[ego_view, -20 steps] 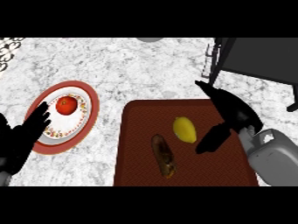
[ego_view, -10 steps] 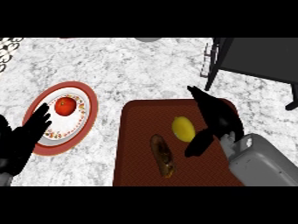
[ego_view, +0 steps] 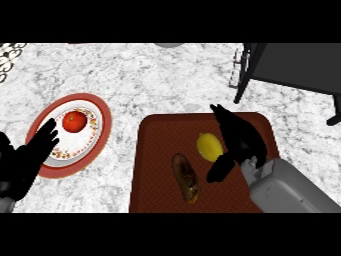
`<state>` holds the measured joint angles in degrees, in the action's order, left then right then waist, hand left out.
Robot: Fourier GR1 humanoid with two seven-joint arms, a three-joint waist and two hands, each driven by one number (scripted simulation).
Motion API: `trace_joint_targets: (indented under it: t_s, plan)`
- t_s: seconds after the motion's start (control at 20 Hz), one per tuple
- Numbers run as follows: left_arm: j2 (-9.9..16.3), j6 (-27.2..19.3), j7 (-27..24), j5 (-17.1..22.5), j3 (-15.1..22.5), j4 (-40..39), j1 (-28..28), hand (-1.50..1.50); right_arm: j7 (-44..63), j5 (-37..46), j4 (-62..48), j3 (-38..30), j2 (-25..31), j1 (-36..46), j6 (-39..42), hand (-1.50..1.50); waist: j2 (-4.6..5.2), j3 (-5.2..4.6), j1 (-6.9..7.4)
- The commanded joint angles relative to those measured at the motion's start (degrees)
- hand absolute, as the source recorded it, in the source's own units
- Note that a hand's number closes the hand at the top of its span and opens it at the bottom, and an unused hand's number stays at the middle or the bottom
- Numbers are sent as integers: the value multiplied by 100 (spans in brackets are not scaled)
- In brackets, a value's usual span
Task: Pick the lemon from the tray and place it in the tiered shelf
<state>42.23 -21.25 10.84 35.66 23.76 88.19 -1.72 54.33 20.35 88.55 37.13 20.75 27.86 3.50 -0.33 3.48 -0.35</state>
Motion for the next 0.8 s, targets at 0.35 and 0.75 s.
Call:
trace_joint_targets:
  t_s: [0.35, 0.75]
  plan:
    - [-558, -119, -127, 348, 60, -335, -34, 0, -219, 604, -709, 37, -172, -32, -388, -150, 74, -354, 39]
    - [-444, 63, -287, 478, 108, -539, -105, 0, -853, 738, -1237, -2, -485, -84, -812, -150, 93, -356, 53]
